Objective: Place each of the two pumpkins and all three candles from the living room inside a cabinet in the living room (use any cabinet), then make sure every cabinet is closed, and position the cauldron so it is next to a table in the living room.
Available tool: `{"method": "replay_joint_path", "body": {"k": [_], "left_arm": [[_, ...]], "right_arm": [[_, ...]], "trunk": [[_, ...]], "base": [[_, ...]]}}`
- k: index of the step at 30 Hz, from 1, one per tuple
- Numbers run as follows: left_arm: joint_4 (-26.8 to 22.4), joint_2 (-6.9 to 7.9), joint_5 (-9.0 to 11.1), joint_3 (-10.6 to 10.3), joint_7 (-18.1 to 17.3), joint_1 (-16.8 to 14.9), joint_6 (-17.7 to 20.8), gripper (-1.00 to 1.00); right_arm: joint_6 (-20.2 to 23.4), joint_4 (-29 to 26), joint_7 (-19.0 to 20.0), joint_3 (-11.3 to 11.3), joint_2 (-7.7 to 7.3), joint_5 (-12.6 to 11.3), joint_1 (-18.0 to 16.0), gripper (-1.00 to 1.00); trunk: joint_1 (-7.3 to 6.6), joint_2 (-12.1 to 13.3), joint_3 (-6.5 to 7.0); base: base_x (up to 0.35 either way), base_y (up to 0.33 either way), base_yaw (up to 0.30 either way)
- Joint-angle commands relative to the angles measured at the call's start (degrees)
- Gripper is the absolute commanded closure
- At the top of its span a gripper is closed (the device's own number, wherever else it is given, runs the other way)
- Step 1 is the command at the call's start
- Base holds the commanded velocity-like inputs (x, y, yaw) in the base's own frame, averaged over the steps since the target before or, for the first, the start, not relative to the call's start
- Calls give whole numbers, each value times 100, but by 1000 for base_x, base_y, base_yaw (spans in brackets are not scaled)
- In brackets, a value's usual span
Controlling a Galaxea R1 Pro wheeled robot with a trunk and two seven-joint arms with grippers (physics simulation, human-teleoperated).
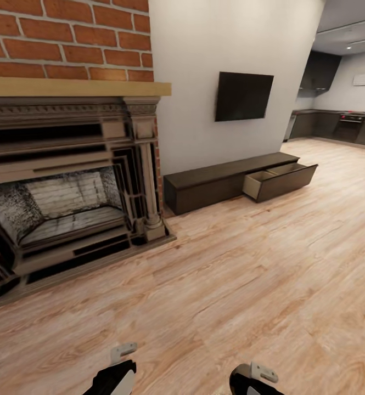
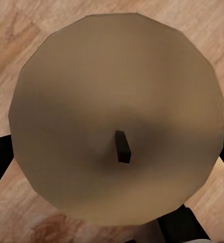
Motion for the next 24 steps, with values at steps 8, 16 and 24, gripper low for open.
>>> {"method": "replay_joint_path", "body": {"k": [8, 16, 24], "left_arm": [[-12, 7, 27, -35, 45, -3, 29, -100], [-12, 10, 27, -36, 45, -3, 29, -100], [-12, 8, 27, -38, 45, -3, 29, -100]], "right_arm": [[-12, -6, -25, 52, 1, -62, -3, 100], [-12, -6, -23, 52, 9, -62, -2, 100], [-12, -6, -21, 52, 9, -57, -2, 100]], "trunk": [[-1, -3, -5], [-1, -3, -5], [-1, -3, -5]], "base": [[0, 0, -284], [89, 100, -207], [288, 110, -12]]}}
